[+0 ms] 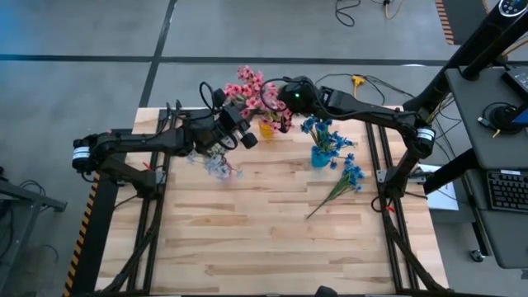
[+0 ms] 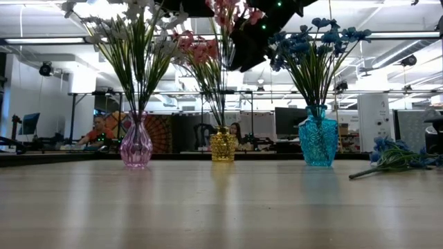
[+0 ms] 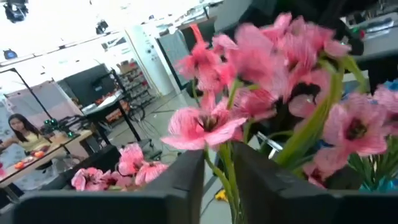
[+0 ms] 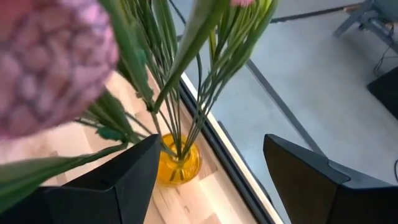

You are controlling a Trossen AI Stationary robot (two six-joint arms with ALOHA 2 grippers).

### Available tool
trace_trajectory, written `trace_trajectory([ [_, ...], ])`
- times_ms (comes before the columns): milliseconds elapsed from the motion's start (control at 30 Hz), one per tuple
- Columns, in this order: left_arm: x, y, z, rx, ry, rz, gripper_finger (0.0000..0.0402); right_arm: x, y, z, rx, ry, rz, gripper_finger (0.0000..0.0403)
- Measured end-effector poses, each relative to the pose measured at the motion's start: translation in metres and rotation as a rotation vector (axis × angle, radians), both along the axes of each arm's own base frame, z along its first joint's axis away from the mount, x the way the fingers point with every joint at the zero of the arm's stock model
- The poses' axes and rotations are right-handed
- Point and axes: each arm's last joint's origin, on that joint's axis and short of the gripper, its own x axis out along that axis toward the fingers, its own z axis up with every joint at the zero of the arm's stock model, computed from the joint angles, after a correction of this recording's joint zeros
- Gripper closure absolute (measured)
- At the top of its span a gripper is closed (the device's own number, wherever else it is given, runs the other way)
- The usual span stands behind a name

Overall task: Sort flowers into vase by color
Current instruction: Put the pink flowers into the yellow vase

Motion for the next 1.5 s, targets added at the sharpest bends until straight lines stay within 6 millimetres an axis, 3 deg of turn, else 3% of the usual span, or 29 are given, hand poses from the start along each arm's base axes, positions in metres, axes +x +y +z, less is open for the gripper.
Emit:
trace_trajectory([
  [267, -0.002, 0.003, 0.0, -0.002, 0.006, 0.09, 0.0399, -0.002, 0.002, -0.005, 0.025, 0.05, 0.0, 0.0124],
  [533, -0.004, 0.006, -0.001, -0.002, 0.009, 0.159, 0.04, -0.002, 0.002, -0.002, 0.031, 0.049, -0.004, 0.0124],
  [1000, -0.005, 0.011, -0.005, -0.023, 0.042, 0.195, 0.04, -0.014, 0.007, 0.041, 0.066, 0.043, -0.044, 0.0124],
  [1233, -0.005, 0.012, -0.005, -0.048, 0.022, 0.2, 0.04, -0.011, 0.005, 0.035, 0.059, 0.054, -0.034, 0.0124],
  [1500, -0.015, -0.008, 0.004, -0.034, 0.045, 0.135, 0.0368, 0.007, -0.004, 0.022, 0.084, 0.019, 0.058, 0.0124],
])
